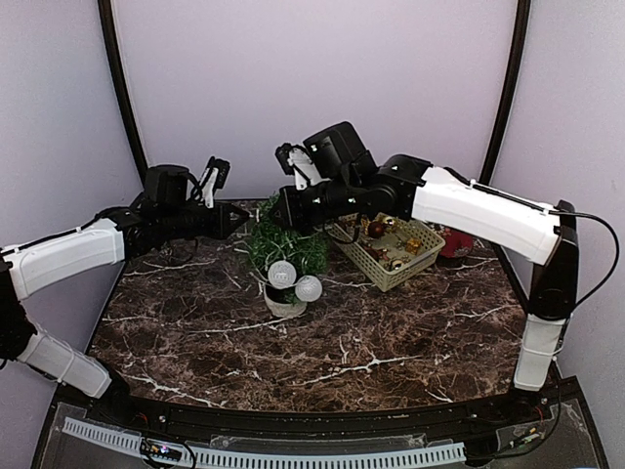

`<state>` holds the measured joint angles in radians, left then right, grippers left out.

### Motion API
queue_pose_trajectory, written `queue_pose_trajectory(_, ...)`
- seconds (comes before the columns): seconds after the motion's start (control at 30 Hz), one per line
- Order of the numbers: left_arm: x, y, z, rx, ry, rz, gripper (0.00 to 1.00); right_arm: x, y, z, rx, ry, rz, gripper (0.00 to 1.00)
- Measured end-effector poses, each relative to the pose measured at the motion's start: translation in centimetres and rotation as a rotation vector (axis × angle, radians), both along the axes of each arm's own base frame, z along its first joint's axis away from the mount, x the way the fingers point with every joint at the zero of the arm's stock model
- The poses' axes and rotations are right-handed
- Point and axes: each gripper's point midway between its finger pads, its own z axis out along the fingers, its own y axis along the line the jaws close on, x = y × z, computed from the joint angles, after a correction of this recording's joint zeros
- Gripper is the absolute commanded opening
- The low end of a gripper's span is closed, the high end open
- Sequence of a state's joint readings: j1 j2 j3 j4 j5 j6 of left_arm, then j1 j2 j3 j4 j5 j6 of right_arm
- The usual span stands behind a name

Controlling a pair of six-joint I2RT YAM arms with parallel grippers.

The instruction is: Decorate the small christmas tree

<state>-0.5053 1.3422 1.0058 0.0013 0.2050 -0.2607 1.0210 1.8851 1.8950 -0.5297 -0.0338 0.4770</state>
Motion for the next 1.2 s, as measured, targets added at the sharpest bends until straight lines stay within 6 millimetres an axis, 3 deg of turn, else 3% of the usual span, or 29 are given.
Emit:
queue_pose_trajectory(0.27, 0.9, -0.8, 2.2, -0.008, -0.045, -0.028, 0.0, 0.6, -0.9, 1.9, 0.044, -0.014, -0.016, 0.0)
queue_pose_trajectory(0.57, 2.1, -2.3, 3.3, -0.015, -0.06, -0.072, 0.0, 1.3, -1.8, 3.1, 0.074, -0.023, -0.058, 0.0)
queue_pose_trajectory(0.87, 2.9, -3.6, 2.3, -0.007, -0.017, -0.121, 0.0, 2.4, -3.2, 2.2, 0.069, -0.011, -0.137, 0.0)
queue_pose_trajectory(1.2, 3.0, -3.9, 0.5, 0.016, 0.031, -0.132, 0.0, 2.2, -3.4, 0.0, 0.05, 0.028, -0.15, 0.0)
